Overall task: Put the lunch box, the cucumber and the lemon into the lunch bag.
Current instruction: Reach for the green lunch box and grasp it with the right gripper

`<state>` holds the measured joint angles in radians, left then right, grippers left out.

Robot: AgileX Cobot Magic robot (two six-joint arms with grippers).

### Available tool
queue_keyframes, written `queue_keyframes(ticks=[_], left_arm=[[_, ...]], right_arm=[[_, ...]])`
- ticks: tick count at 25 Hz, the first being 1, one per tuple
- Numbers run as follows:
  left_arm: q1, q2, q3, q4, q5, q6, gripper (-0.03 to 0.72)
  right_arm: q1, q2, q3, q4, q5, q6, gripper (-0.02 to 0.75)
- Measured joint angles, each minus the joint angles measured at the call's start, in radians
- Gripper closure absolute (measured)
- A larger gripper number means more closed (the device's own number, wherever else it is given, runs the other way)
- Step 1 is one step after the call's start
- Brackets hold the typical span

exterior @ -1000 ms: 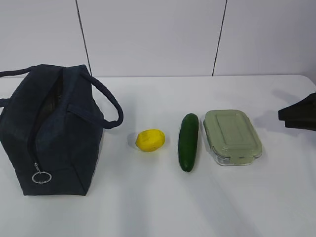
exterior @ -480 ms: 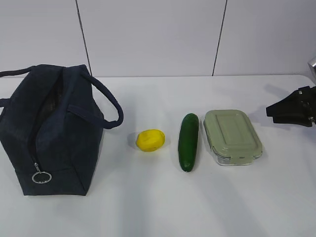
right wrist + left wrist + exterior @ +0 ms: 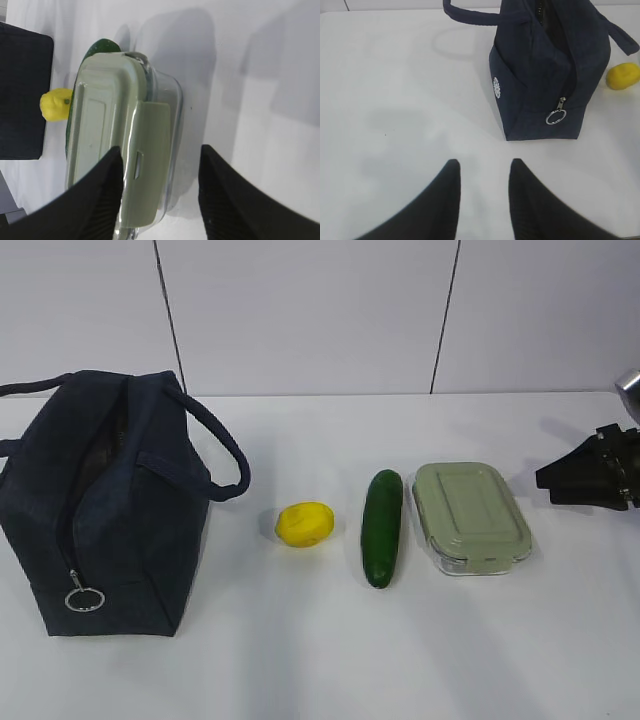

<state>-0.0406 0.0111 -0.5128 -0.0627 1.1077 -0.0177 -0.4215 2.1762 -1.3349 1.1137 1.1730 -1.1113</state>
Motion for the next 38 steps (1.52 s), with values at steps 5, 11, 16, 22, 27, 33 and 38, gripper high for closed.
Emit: queue_keyframes(ticks=[5, 11, 16, 22, 27, 33, 38], left_arm=[[0.0, 0.0, 0.0, 0.0, 0.0, 0.0, 0.454], [0.0, 0.0, 0.0, 0.0, 0.0, 0.0, 0.454], [0.0, 0.0, 0.0, 0.0, 0.0, 0.0, 0.454], [0.0, 0.0, 0.0, 0.0, 0.0, 0.0, 0.454], [0.0, 0.0, 0.0, 0.0, 0.0, 0.0, 0.454], [0.0, 0.0, 0.0, 0.0, 0.0, 0.0, 0.454], [0.0, 0.0, 0.0, 0.0, 0.0, 0.0, 0.454]], right_arm=[[0.0, 0.009, 0.0, -0.009, 0.0, 0.015, 0.384], [0.0, 0.009, 0.0, -0.013, 0.0, 0.044, 0.383], [0.001, 0.009, 0.0, -0.013, 0.0, 0.061, 0.293], [0.02, 0.009, 0.0, -0.013, 0.0, 0.065, 0.264], [0.067, 0.009, 0.0, -0.015, 0.0, 0.058, 0.263], [0.073, 0.009, 0.0, -0.056, 0.0, 0.057, 0.263], [0.075, 0.011, -0.036, -0.076, 0.0, 0.085, 0.263]])
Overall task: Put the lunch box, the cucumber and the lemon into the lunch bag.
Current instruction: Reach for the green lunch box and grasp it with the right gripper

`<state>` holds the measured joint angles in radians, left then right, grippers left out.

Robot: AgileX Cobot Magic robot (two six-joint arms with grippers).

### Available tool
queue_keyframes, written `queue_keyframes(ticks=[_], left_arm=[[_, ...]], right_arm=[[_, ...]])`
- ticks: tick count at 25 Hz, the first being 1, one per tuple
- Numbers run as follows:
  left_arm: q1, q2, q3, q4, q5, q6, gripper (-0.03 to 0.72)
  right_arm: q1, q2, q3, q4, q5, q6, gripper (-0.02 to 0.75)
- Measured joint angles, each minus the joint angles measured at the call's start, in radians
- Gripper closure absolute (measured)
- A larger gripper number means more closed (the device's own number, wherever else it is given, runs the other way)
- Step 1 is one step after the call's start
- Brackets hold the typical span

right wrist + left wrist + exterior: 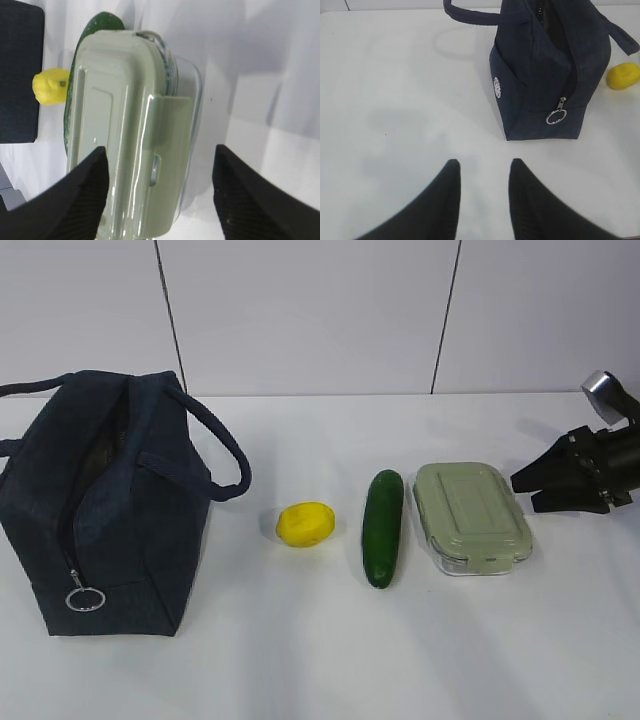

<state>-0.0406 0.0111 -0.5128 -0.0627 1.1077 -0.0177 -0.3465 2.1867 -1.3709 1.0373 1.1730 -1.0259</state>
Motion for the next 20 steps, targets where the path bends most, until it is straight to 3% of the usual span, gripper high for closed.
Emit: queue_keyframes(ticks=[20], left_arm=[[0.0, 0.0, 0.0, 0.0, 0.0, 0.0, 0.454]], right_arm=[[0.01, 0.002, -0.001, -0.018, 0.0, 0.062, 0.263]])
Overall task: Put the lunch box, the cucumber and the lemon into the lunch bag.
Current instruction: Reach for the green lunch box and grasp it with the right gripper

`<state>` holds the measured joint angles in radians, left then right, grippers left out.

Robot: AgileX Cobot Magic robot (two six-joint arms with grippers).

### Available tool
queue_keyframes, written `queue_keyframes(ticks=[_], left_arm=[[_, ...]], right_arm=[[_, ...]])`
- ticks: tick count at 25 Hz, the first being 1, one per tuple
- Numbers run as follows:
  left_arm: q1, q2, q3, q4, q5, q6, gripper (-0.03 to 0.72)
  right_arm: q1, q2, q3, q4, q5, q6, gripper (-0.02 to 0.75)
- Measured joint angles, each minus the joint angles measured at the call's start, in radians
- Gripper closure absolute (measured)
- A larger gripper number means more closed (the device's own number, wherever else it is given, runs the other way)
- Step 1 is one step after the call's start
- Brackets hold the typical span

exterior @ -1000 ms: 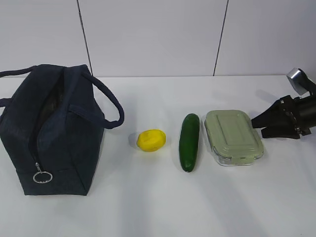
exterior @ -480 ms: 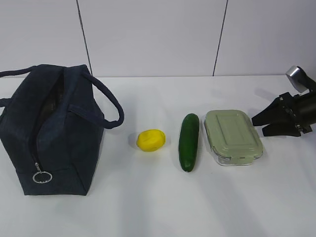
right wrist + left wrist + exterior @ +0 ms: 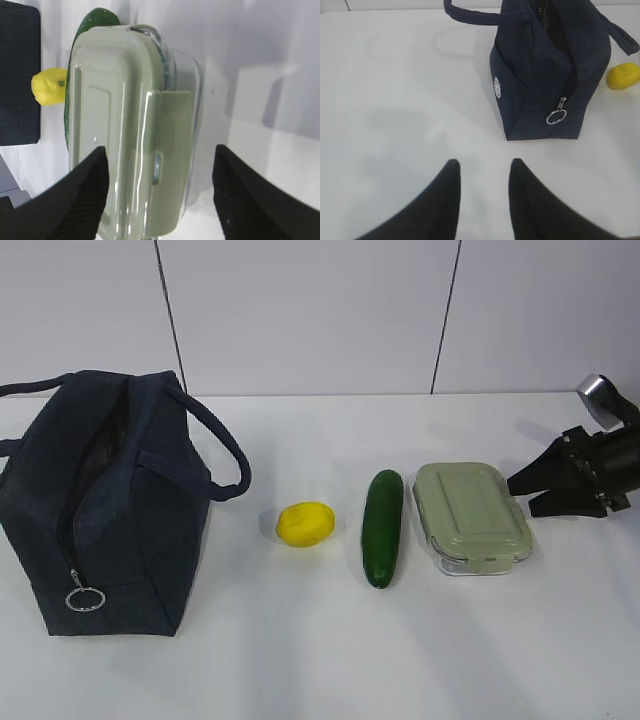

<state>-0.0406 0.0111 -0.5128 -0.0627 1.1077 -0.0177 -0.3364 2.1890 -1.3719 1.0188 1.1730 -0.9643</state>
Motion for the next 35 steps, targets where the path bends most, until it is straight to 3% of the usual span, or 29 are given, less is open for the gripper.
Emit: queue_keyframes(ticks=[35], left_arm=[[0.0, 0.0, 0.0, 0.0, 0.0, 0.0, 0.454]], right_arm=[[0.044, 0.035, 0.0, 0.019, 0.0, -0.002, 0.263]])
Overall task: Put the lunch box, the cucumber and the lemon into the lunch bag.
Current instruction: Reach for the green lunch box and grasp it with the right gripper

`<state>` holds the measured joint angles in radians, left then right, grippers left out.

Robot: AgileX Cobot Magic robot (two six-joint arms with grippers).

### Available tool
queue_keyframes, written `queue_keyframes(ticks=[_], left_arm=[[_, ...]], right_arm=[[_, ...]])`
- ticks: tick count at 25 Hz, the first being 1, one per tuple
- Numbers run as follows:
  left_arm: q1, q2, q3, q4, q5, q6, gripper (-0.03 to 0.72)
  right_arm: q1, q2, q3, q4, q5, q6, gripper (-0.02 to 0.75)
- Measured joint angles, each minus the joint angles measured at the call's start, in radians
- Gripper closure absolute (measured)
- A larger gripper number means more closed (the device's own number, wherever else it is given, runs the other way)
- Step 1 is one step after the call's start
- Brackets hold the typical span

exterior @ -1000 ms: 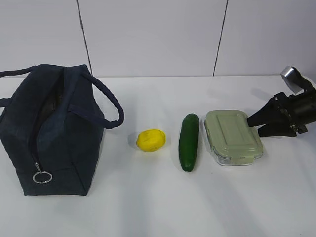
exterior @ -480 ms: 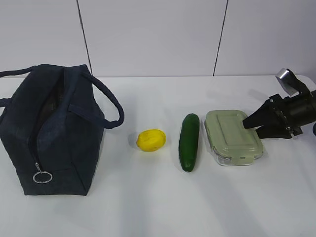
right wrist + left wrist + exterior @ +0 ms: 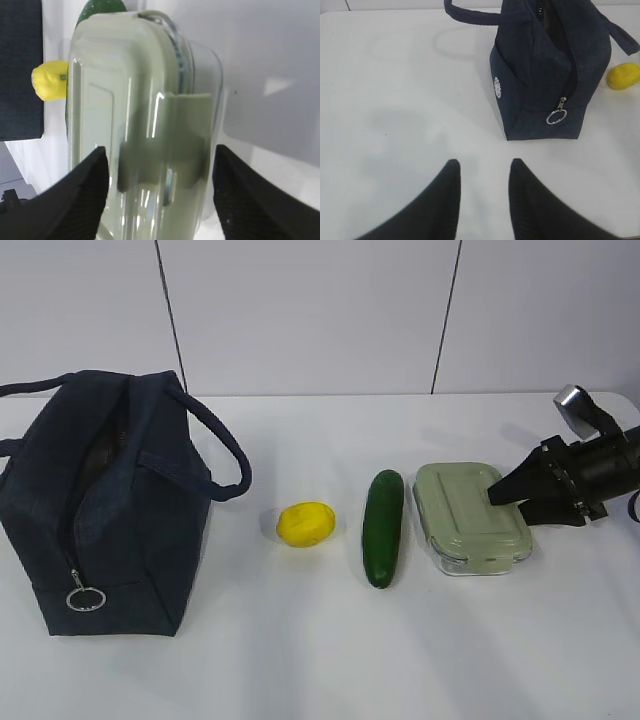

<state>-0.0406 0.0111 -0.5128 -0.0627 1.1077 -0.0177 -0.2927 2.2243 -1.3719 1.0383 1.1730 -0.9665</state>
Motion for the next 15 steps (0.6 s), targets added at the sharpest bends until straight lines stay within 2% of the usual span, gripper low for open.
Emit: queue_keyframes(ticks=[15], left_arm=[[0.0, 0.0, 0.0, 0.0, 0.0, 0.0, 0.454]], right_arm=[[0.01, 0.013, 0.0, 0.001, 0.0, -0.002, 0.263]])
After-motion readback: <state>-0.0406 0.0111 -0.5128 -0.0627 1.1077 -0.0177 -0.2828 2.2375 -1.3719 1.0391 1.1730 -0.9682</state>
